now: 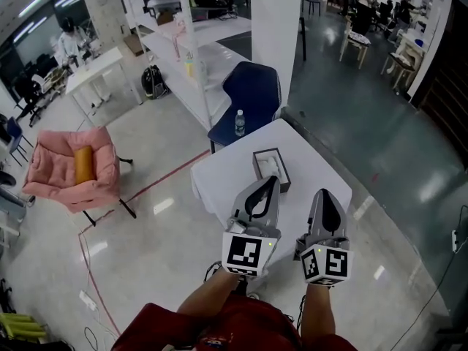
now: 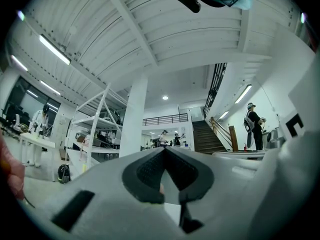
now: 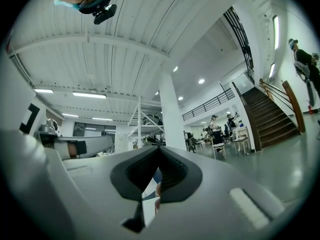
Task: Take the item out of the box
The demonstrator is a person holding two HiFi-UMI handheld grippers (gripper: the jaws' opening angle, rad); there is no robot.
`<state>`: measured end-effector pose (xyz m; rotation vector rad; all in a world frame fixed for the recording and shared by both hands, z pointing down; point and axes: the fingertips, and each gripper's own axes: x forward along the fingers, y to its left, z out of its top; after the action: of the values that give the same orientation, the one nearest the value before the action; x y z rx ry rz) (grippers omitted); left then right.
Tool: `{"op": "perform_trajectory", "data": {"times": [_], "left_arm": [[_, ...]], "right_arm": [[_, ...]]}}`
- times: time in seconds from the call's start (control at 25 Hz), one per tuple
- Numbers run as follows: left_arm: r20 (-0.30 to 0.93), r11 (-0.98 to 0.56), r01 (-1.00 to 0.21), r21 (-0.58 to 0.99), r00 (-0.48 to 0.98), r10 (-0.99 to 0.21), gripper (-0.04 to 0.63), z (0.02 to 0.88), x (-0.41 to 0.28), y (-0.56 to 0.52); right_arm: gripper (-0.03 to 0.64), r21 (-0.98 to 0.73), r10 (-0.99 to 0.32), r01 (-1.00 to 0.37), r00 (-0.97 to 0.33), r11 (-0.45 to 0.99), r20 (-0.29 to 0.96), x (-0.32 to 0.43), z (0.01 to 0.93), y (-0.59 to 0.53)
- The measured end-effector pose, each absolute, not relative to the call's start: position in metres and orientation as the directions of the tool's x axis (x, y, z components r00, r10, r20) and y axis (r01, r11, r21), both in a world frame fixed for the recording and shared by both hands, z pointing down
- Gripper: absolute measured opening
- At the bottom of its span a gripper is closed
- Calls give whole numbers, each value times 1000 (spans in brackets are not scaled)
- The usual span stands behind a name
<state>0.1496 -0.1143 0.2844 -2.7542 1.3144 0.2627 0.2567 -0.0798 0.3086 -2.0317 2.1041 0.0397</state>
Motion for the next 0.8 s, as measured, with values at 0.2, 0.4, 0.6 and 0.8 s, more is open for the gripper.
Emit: {"op": "perform_trajectory", "data": {"times": [0.2,0.4,0.6,0.8], "left_arm": [[-197,-638,-770,2,626,-755,2,274,156,-158],[-201,-645,-764,-3,632,-748,2,266,154,-206],[-245,-649,-761,-7,630,-737,2,257,149,-246],[-235,-657,-754,11,637,-734,2,260,141,-286]], "right_arm": [[3,-121,-984,-992,-14,36,-180,264,297,-123],[3,-119,-983,-992,-8,30,-181,261,289,-170],[3,-119,-985,-993,2,19,-172,256,290,-210],[3,-112,-987,-994,5,13,-160,247,290,-251]]}}
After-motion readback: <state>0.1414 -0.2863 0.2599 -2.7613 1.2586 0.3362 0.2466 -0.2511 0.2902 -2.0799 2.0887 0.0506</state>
